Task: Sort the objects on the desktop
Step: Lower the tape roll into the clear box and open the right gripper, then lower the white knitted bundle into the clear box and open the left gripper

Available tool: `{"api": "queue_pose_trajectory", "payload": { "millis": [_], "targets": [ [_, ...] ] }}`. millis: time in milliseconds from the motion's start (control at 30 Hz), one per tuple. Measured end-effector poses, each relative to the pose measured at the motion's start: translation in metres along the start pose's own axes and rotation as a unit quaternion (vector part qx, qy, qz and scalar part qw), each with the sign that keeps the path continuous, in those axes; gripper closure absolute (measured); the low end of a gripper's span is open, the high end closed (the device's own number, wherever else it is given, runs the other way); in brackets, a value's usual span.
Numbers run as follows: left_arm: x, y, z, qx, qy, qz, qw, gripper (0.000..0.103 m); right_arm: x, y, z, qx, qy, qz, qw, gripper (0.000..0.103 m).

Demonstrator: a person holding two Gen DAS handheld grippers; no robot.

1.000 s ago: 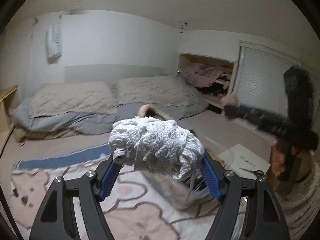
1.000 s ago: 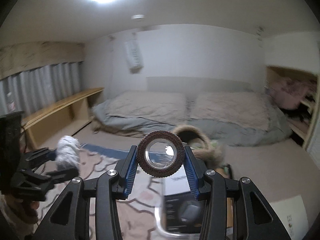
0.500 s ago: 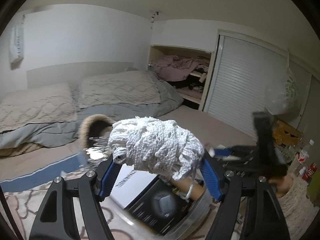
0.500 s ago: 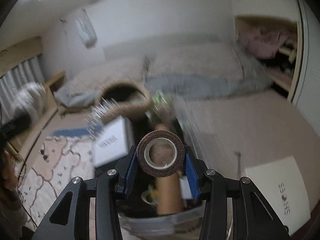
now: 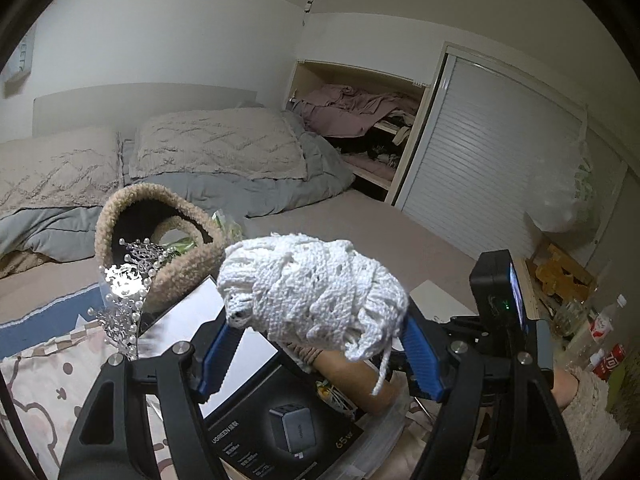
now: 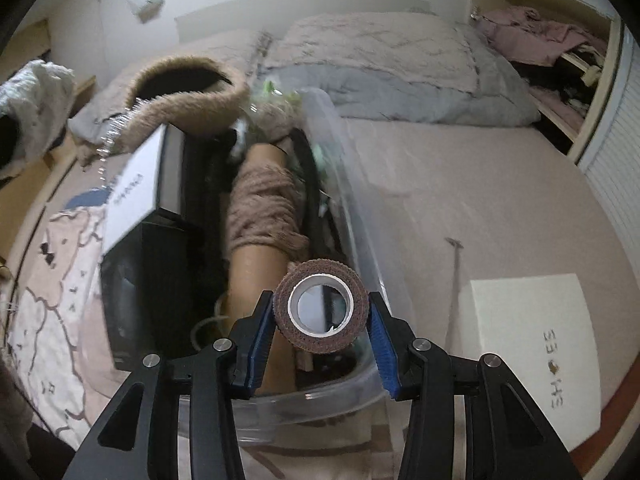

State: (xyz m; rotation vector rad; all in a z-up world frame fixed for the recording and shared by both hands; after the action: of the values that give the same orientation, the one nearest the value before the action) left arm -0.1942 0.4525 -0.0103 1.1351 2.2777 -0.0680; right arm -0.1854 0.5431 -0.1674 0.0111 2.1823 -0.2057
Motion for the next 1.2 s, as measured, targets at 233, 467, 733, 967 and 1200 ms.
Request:
{"api": "queue_pose_trajectory", "payload": {
  "millis": [233,467,733,967,1200],
  "targets": [
    [0.004,0.011,0.003,0.009,-0.004,0.003,0.9999,0.028,-0.022,0.004,-0.007,0.009,0.038,-0.007,0.999,0.033],
    [0.026,0.029,0.005,0.022,-0.024,0.005,0.9995,0.028,-0.063,0.025,-0.023,0.064,0.121,-0.024,0.99,0.033],
    [0.079,0.073,0.018,0.083,-0.096,0.022,0.9917,0.028,-0.08,0.048,-0.034,0.112,0.162,-0.052,0.979,0.033],
    [0.117,0.092,0.032,0.126,-0.141,0.025,0.9816,0.028,-0.077,0.054,-0.039,0.124,0.168,-0.051,0.977,0.033],
    [0.147,0.08,0.037,0.133,-0.154,-0.031,0.9786,0.009,-0.073,0.059,-0.04,0.141,0.17,-0.06,0.973,0.033]
  ]
}}
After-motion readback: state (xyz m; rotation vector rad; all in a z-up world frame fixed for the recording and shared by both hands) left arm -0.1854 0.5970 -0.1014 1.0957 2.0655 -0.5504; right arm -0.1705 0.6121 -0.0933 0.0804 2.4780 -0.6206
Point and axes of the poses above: each gripper's, at about its wrist camera, not at the fingertips, and x roughly the way its jaws point, y to its right, z to its underside, the point moved 10 cm from there along x, roughly the way its jaws point, and after that the axes turned 7 degrees about -z, right-handed, at the moved point
